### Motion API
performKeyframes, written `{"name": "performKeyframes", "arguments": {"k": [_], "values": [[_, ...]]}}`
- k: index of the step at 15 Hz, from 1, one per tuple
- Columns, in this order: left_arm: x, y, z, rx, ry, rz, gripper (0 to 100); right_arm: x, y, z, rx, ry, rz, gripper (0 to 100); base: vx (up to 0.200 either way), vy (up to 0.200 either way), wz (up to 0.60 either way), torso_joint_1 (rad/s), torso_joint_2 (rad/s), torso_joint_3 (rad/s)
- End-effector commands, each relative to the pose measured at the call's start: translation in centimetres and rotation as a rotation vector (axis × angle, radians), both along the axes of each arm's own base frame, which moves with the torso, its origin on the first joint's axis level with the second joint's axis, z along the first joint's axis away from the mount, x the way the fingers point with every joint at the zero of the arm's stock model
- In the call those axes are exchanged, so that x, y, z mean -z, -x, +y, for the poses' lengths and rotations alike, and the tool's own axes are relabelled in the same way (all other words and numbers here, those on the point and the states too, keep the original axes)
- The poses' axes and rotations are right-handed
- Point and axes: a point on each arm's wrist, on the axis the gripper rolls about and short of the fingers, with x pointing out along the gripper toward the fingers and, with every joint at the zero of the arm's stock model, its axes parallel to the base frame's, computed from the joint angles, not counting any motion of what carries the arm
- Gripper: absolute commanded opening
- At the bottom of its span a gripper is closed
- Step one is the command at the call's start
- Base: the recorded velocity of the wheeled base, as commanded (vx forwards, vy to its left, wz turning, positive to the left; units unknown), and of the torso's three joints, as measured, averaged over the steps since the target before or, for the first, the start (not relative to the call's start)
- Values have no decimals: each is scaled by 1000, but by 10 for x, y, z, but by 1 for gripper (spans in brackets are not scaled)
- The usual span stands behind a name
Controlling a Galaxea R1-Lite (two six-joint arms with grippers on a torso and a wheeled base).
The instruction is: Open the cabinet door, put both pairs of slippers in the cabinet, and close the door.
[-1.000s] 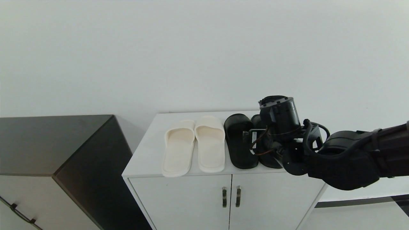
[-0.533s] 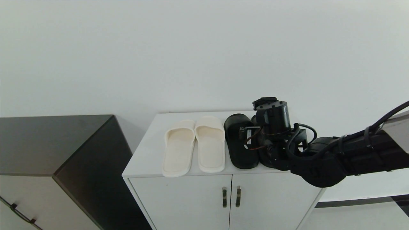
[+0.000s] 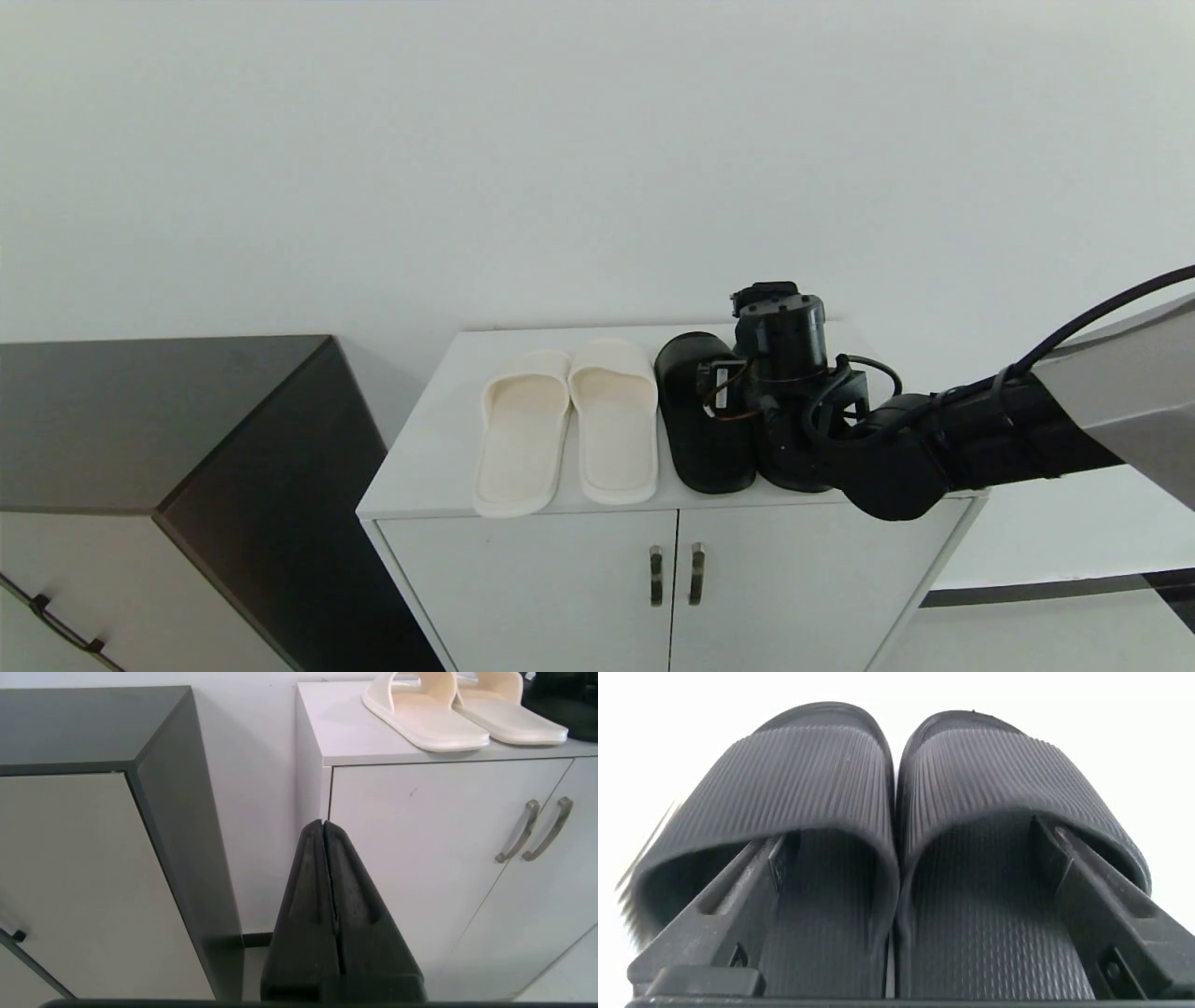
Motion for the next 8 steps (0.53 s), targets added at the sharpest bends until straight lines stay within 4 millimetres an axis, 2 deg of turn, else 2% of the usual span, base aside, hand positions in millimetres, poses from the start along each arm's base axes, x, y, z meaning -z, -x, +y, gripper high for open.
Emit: {"name": "performKeyframes", "arguments": {"k": [1,8], "values": [[0,0,0,1,0,0,0,4,-6,2,4,1,1,100,0,0,0,0,0,0],[0,0,0,1,0,0,0,5,-21,3,22,-12,-14,100,0,0,0,0,0,0]]}}
